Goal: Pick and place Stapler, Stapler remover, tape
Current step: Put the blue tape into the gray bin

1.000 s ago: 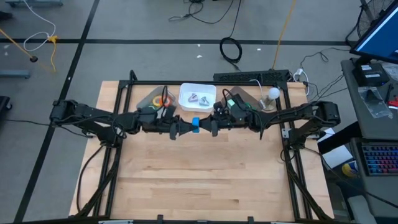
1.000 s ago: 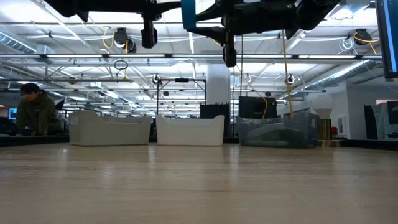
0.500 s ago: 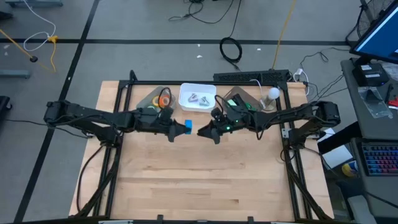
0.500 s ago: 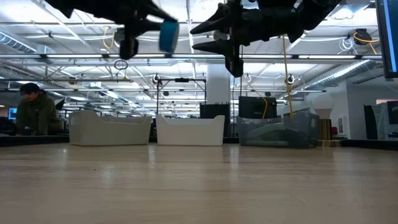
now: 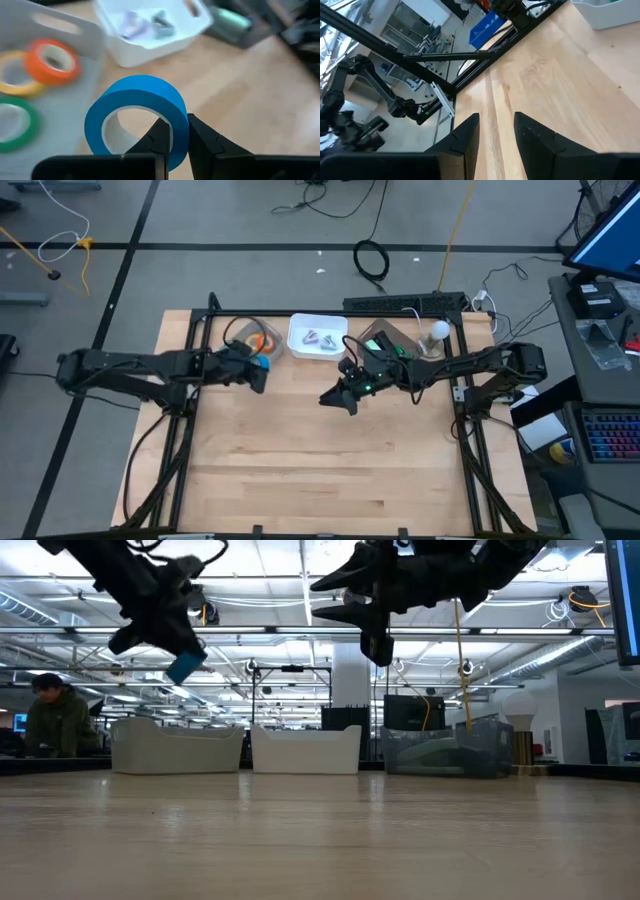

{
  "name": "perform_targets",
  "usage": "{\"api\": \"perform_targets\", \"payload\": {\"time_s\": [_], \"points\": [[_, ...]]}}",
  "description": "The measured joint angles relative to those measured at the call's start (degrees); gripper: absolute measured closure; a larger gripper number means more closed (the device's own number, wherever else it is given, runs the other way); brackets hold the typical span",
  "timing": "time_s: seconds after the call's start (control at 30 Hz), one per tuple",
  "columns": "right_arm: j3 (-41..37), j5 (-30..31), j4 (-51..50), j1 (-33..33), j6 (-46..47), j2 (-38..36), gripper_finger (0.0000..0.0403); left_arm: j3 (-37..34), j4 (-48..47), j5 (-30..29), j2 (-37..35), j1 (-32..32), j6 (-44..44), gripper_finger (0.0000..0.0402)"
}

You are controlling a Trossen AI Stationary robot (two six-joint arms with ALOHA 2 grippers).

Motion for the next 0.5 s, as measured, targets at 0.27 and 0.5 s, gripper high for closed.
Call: {"api": "perform_targets", "payload": {"time_s": [0.27,0.5], "points": [[0.02,0.0,0.17,-0.04,1.18,0.0,0.0287,0.0,-3.69,-0.3,5.22,10.61,14.64,0.0362],[0.02,1.42,0.16,0.0,1.88,0.0,0.0287,0.0,-4.68,7.33,13.6,20.55,23.37,0.0362]]}}
